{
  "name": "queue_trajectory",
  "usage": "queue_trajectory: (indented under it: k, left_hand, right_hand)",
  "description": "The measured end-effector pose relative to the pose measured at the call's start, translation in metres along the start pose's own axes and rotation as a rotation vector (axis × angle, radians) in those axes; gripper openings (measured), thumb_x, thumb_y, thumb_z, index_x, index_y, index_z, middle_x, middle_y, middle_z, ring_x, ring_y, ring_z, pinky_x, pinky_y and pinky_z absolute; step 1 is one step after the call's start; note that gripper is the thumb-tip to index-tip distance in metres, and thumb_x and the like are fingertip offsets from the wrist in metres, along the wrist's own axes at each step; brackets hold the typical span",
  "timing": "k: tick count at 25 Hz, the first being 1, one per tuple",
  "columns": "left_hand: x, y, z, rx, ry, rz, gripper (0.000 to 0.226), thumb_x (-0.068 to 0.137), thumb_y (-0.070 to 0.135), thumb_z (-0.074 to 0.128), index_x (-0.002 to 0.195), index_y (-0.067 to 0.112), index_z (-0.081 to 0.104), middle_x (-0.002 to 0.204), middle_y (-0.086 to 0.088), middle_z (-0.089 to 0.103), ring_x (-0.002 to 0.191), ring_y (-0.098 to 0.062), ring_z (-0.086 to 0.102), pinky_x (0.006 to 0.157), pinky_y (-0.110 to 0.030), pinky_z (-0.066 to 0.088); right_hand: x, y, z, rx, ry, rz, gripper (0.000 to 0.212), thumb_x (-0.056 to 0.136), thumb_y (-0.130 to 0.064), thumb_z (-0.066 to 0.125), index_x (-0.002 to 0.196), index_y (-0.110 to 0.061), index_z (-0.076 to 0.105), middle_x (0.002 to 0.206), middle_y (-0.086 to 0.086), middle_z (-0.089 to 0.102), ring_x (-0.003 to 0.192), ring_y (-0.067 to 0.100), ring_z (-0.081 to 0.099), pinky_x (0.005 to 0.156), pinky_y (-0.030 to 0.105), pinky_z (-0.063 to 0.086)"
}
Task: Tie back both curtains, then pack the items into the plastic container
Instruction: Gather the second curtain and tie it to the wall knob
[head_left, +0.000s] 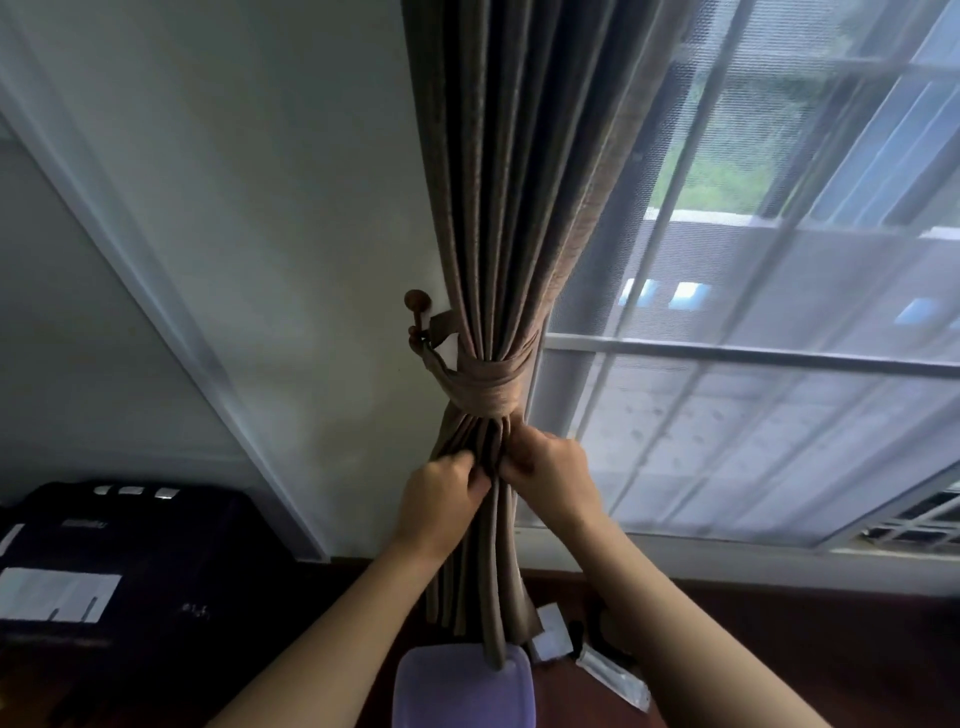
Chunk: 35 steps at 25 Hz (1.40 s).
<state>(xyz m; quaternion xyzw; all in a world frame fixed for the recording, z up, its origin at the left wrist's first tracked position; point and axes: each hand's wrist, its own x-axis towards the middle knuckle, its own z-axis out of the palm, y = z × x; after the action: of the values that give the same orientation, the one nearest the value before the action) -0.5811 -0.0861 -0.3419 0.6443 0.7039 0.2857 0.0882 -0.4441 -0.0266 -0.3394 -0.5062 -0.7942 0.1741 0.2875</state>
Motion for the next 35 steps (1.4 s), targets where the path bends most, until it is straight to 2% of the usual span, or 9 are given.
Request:
queue_trajectory:
  k: [4,10,13,16,21,25,29,32,35]
  left_hand:
    - [-0.004,0.003,-0.002,0.053,-0.110,0.002,0.025,0.088,0.024,0.057,0.079,0.001,0.061,0.083,-0.023,0.068,0.078,-0.040,0.063,0.064,-0.040,0.044]
    - [0.001,-0.008,-0.021,-0.076,0.077,-0.086,0.031,0.078,0.030,0.061,0.098,0.006,0.065,0.089,-0.016,0.067,0.080,-0.035,0.065,0.067,-0.036,0.050]
    - [0.020,-0.016,-0.025,-0.097,-0.218,-0.219,0.064,0.085,0.026,0.062,0.141,0.009,0.036,0.125,-0.021,0.057,0.113,-0.038,0.056,0.093,-0.039,0.047]
    - [0.033,-0.012,-0.017,-0.149,-0.340,-0.157,0.056,0.093,0.019,0.050,0.145,0.014,0.028,0.121,-0.024,0.060,0.109,-0.040,0.058,0.090,-0.038,0.048]
    - [0.026,-0.028,-0.019,-0.068,-0.258,-0.083,0.036,0.095,0.018,0.047,0.129,0.006,0.048,0.099,-0.028,0.065,0.091,-0.043,0.062,0.075,-0.039,0.047]
    - [0.016,-0.052,-0.029,-0.050,-0.106,-0.038,0.029,0.095,0.021,0.047,0.115,0.001,0.055,0.089,-0.028,0.067,0.081,-0.044,0.062,0.071,-0.048,0.049]
    - [0.024,-0.058,-0.032,-0.027,-0.105,-0.029,0.030,0.096,0.022,0.047,0.114,-0.001,0.054,0.090,-0.028,0.066,0.083,-0.044,0.062,0.070,-0.045,0.045]
    - [0.030,-0.051,-0.028,-0.021,-0.166,-0.045,0.036,0.097,0.023,0.045,0.126,0.003,0.048,0.093,-0.027,0.066,0.087,-0.043,0.062,0.073,-0.042,0.045]
    - [0.025,-0.045,-0.023,-0.021,-0.194,-0.052,0.040,0.097,0.023,0.045,0.132,0.005,0.044,0.098,-0.027,0.066,0.091,-0.043,0.062,0.076,-0.042,0.045]
  right_hand:
    - [-0.022,-0.006,0.012,-0.034,0.086,-0.035,0.012,0.066,-0.011,0.058,0.068,-0.003,0.049,0.062,0.016,0.056,0.050,0.038,0.053,0.044,0.038,0.039]
    - [-0.015,0.002,-0.017,0.171,0.001,0.163,0.032,0.082,-0.021,0.066,0.113,-0.011,0.063,0.103,0.007,0.072,0.087,0.025,0.071,0.081,0.042,0.053]
    - [-0.011,-0.002,-0.017,0.127,-0.233,0.161,0.086,0.076,-0.032,0.068,0.147,-0.012,0.024,0.143,0.013,0.046,0.126,0.032,0.050,0.102,0.043,0.044]
    - [0.010,-0.003,-0.002,0.128,-0.517,0.267,0.102,0.077,-0.019,0.061,0.149,-0.017,-0.011,0.155,0.013,0.023,0.135,0.030,0.036,0.097,0.027,0.036]
    - [0.035,-0.014,0.030,0.379,-0.506,0.196,0.077,0.065,-0.020,0.049,0.138,-0.003,0.031,0.138,0.013,0.041,0.127,0.022,0.041,0.104,0.033,0.038]
    - [0.043,-0.033,0.047,0.480,-0.585,0.171,0.072,0.076,0.006,0.045,0.143,-0.008,0.023,0.133,0.003,0.039,0.126,0.014,0.036,0.107,0.027,0.031]
    - [0.060,-0.036,0.053,0.384,-0.635,0.235,0.077,0.071,-0.018,0.052,0.144,-0.018,0.027,0.138,0.010,0.046,0.130,0.023,0.041,0.113,0.042,0.031]
    - [0.066,-0.037,0.039,0.276,-0.628,0.302,0.053,0.087,-0.001,0.045,0.139,-0.008,0.036,0.131,0.009,0.050,0.124,0.022,0.043,0.103,0.028,0.031]
    - [0.052,-0.031,0.035,0.195,-0.539,0.296,0.058,0.087,-0.002,0.044,0.143,-0.011,0.030,0.130,0.014,0.054,0.123,0.030,0.049,0.100,0.035,0.037]
